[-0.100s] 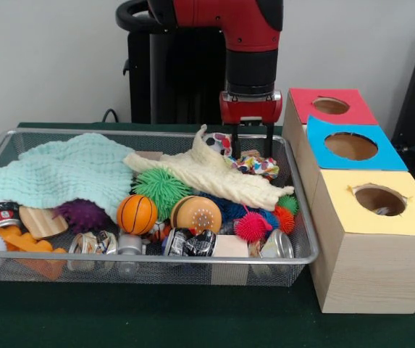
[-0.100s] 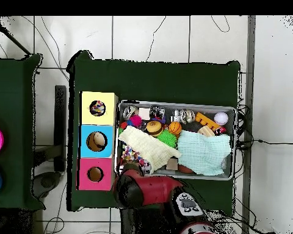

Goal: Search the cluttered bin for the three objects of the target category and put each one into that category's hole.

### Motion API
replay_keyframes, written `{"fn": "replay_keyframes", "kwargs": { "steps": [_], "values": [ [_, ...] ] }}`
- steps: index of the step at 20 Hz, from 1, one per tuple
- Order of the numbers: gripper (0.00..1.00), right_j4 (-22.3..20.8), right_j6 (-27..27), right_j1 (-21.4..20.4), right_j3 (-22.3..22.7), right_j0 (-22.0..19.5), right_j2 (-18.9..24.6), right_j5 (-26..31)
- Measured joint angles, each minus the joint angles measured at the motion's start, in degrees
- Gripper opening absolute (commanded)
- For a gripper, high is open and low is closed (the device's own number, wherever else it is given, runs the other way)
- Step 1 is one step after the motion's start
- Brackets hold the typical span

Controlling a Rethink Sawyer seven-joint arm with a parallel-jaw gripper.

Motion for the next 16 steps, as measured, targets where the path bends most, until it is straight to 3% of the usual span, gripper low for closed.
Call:
{"fn": "replay_keyframes", "kwargs": {
  "steps": [1,16],
  "values": [
    [0.00,0.00,0.00,0.08,-0.08,0.00,0.00,0.00],
    [0.00,-0.01,0.00,-2.54,0.14,-0.47,0.02,-0.07]
  ]
}}
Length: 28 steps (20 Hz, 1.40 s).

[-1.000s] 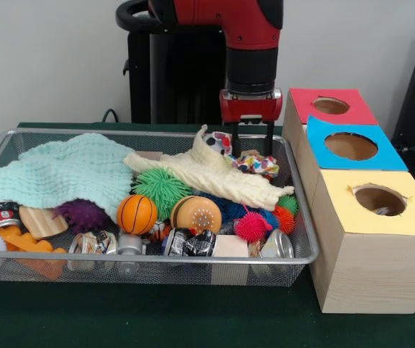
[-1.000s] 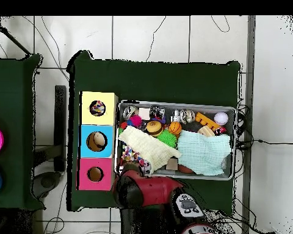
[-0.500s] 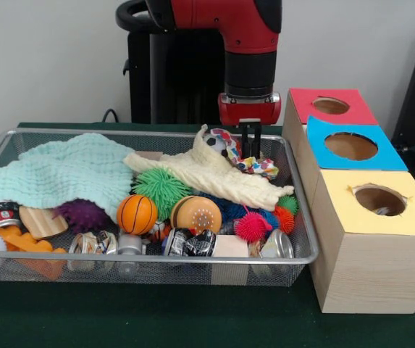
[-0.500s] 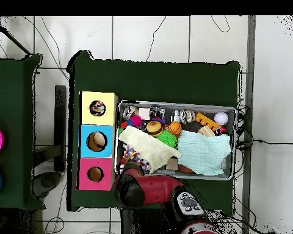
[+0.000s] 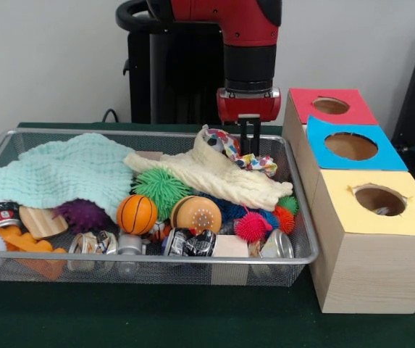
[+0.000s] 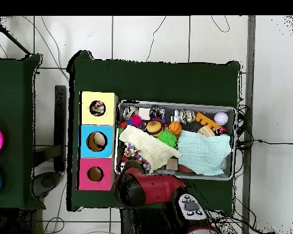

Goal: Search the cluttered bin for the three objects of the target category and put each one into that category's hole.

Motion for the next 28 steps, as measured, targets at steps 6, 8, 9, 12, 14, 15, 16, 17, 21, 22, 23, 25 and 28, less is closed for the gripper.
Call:
{"fn": "replay_keyframes", "kwargs": {
  "steps": [6,8,9,12,14,15,16,17,21,22,23,25,28],
  "values": [
    [0.00,-0.01,0.00,-4.05,0.80,-0.81,0.30,0.62],
    [0.00,-0.01,0.00,-5.34,0.94,-1.24,0.38,0.75],
    [0.00,-0.02,0.00,-6.13,0.97,-1.55,0.38,0.75],
    [0.00,-0.02,0.00,-7.54,0.97,-1.89,0.39,0.75],
    [0.00,-0.04,0.00,-8.10,1.00,-1.87,0.40,0.75],
    [0.00,-0.04,0.00,-8.52,1.07,-1.88,0.44,0.75],
    [0.00,-0.04,0.00,-8.69,1.11,-1.88,0.46,0.75],
    [0.00,-0.04,0.00,-8.85,1.14,-1.87,0.47,0.76],
    [0.00,-0.01,0.00,-10.46,1.74,-1.91,0.92,1.15],
    [0.00,0.04,0.00,-10.86,1.90,-1.91,1.11,1.54],
    [0.00,0.09,0.00,-11.26,2.05,-1.91,1.30,1.93],
    [0.00,0.26,0.00,-11.89,2.27,-1.91,1.60,2.67],
    [0.00,0.87,0.00,-13.68,2.69,-1.90,2.28,5.01]
  ]
}}
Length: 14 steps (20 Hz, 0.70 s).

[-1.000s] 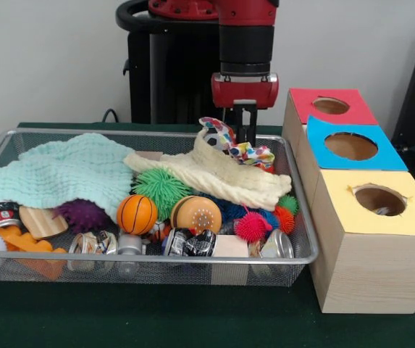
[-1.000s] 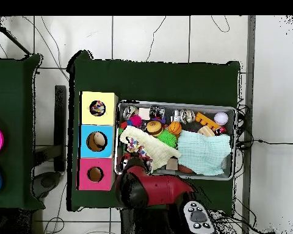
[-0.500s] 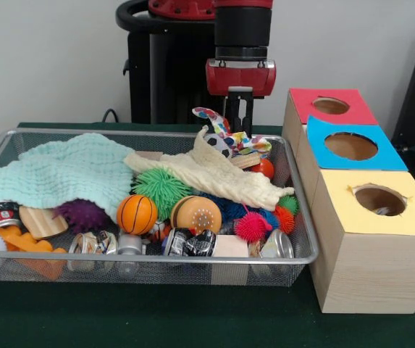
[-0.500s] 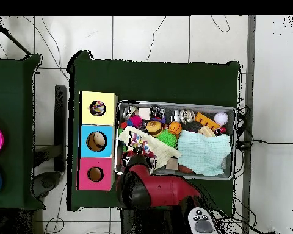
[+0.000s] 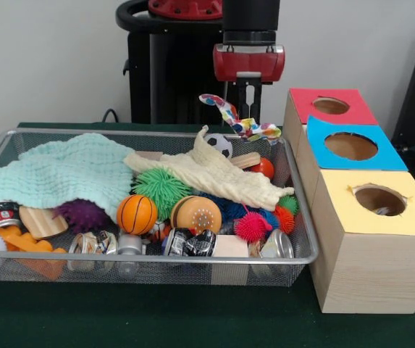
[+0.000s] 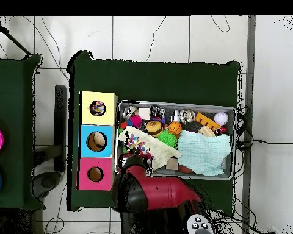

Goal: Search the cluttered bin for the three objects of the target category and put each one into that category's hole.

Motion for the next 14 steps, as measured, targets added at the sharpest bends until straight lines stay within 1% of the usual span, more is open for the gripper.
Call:
{"fn": "replay_keyframes", "kwargs": {
  "steps": [7,14],
  "values": [
    [0.00,1.65,0.00,-3.79,0.80,0.07,1.19,4.52],
    [0.00,3.19,0.00,-5.48,0.81,1.91,1.19,5.58]
  ]
}}
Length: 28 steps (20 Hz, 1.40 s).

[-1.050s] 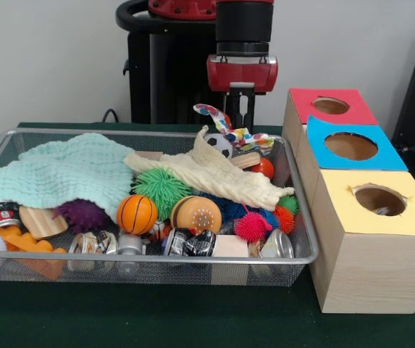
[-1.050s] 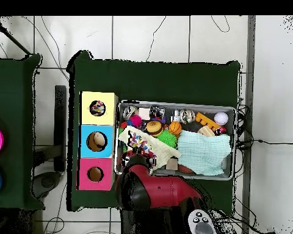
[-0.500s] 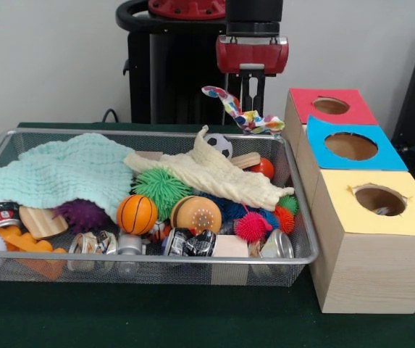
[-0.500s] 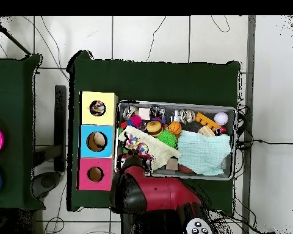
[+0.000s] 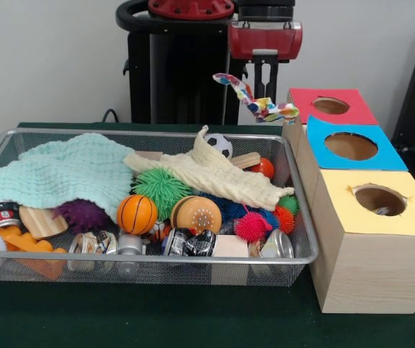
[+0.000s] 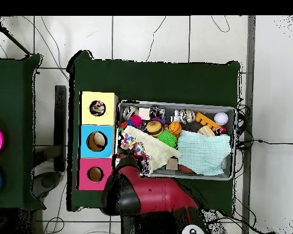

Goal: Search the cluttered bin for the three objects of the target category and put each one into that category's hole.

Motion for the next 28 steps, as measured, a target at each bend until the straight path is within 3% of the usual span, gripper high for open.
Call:
{"fn": "replay_keyframes", "kwargs": {
  "steps": [17,28],
  "values": [
    [0.00,3.46,0.00,0.19,-3.28,6.10,-0.29,1.71],
    [0.00,5.84,0.00,6.51,-11.42,7.15,-1.22,3.44]
  ]
}}
